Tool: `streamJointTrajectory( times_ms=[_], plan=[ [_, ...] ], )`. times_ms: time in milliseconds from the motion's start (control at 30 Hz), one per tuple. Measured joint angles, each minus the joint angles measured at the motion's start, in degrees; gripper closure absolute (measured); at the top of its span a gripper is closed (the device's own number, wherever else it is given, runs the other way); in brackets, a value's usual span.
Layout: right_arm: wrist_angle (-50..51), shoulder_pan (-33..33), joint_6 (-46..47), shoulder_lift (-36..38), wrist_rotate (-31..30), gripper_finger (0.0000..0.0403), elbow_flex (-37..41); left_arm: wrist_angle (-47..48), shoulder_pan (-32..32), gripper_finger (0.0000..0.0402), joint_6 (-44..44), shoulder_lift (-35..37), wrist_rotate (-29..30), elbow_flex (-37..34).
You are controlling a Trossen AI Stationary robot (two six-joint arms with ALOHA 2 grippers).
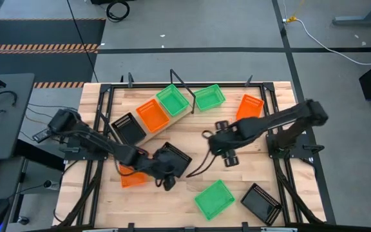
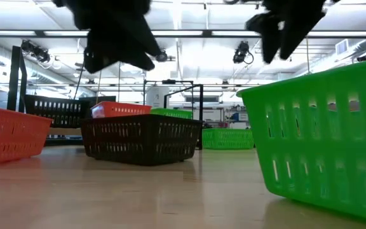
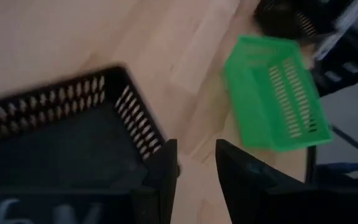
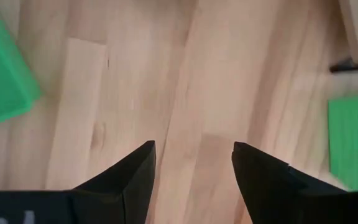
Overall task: Stack baskets on shelf by color
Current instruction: Stack the top black bin on top of the black bin on the shelf
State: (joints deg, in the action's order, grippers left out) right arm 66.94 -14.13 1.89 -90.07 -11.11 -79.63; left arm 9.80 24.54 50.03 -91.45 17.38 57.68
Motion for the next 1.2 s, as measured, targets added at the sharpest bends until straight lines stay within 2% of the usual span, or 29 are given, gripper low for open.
streamJointTrajectory(
  times_ms=[167,400,533,733,800,1000,1133,1200],
  plan=[
    [1.3,0.0,3.1,8.9,-0.4,0.019,3.8,9.5,-2.5,0.0285,2.3,-4.3,-3.2,9.2],
    [1.0,0.0,3.0,16.9,-3.8,0.019,9.0,30.8,-4.4,0.0285,3.4,-9.8,-4.1,23.9],
    [0.1,0.1,2.9,18.8,-4.5,0.019,11.4,30.8,-5.0,0.0285,2.6,-12.0,-6.9,26.2],
    [-2.0,0.0,1.5,19.1,-4.5,0.019,13.7,24.0,-5.0,0.0285,-13.2,-14.6,-8.2,26.3],
    [-3.0,0.0,1.4,19.1,-4.5,0.019,14.6,21.8,-5.4,0.0285,-15.3,-14.7,-8.1,26.4],
    [-2.6,0.0,1.3,18.9,-4.5,0.019,16.2,25.6,-6.7,0.0275,-5.4,-14.8,-6.2,26.4],
    [-3.3,0.0,0.9,19.0,-4.5,0.019,16.3,30.2,-7.3,0.0232,0.2,-15.6,-6.8,26.3],
    [-3.5,0.0,0.5,19.0,-4.5,0.019,16.3,29.4,-7.3,0.0203,1.6,-16.2,-7.1,26.4]
  ],
)
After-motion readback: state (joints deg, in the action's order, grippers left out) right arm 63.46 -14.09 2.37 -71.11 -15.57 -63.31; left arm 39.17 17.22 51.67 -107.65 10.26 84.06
